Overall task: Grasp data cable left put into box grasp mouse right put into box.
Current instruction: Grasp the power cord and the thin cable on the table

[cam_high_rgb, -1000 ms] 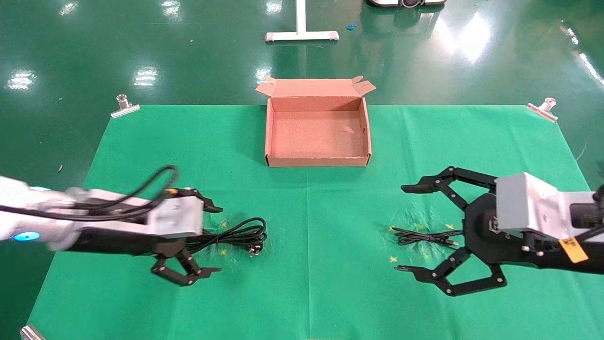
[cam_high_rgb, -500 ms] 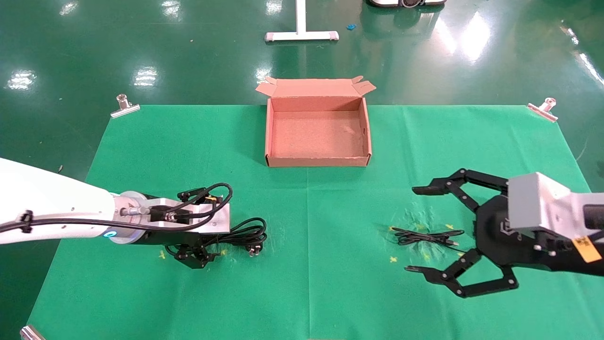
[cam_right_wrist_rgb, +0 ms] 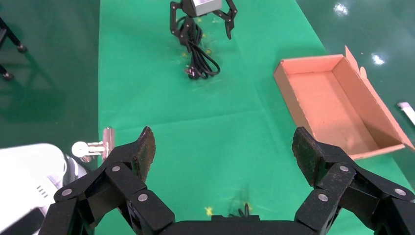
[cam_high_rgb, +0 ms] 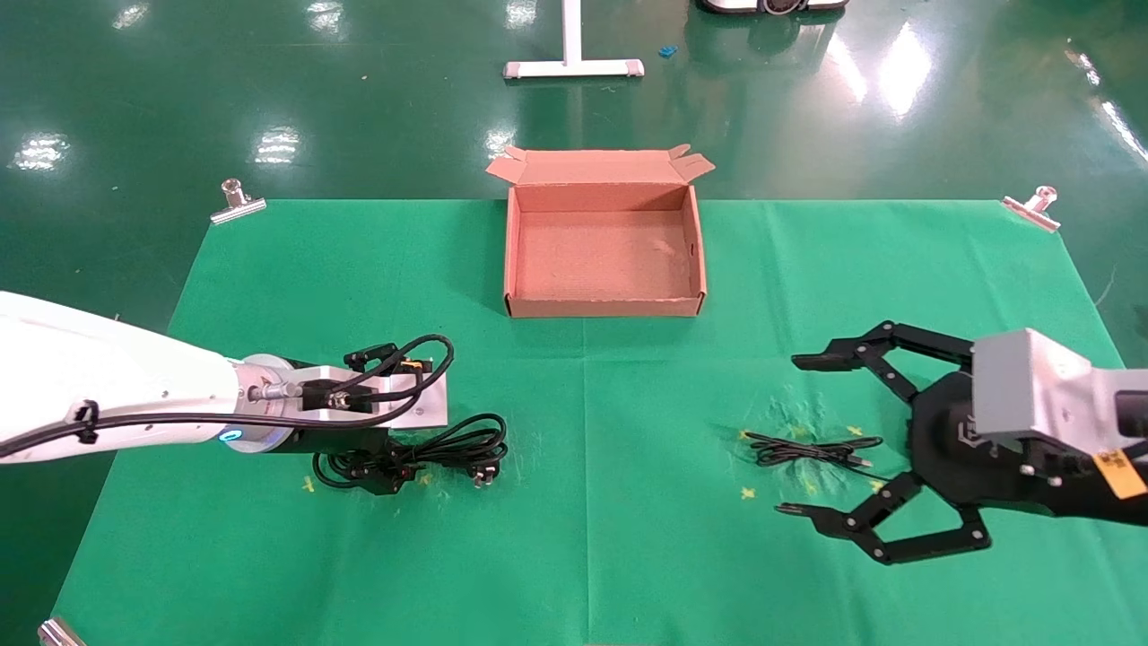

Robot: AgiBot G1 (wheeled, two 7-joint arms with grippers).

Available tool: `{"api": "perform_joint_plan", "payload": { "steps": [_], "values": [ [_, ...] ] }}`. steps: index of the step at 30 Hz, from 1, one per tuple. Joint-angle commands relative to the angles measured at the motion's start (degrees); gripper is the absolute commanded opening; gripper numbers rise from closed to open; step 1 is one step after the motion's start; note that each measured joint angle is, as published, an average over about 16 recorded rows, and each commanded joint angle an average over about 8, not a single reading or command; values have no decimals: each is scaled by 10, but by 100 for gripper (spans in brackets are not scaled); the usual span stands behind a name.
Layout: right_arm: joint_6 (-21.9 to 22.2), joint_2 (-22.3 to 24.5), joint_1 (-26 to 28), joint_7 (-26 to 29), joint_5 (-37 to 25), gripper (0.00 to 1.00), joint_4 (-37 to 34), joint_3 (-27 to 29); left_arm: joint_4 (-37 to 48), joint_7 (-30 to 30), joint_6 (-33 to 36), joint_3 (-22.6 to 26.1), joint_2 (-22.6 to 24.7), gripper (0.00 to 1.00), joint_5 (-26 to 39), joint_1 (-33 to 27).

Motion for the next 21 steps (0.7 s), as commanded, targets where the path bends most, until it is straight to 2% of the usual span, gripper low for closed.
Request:
{"api": "perform_joint_plan", "payload": {
  "steps": [1,6,13,21],
  "values": [
    [0,2,0,-3,-5,100,0,-1,0,-5,0,2,3,100,7,-1],
    [12,-7,12,30,-85,100,-1,-31,0,-8,2,3,4,100,9,-1],
    [59,-38,32,91,-214,100,-3,-70,0,-8,2,3,4,100,9,-1],
    [106,-74,25,138,-280,100,-13,-90,0,-8,2,3,4,100,9,-1]
  ]
}}
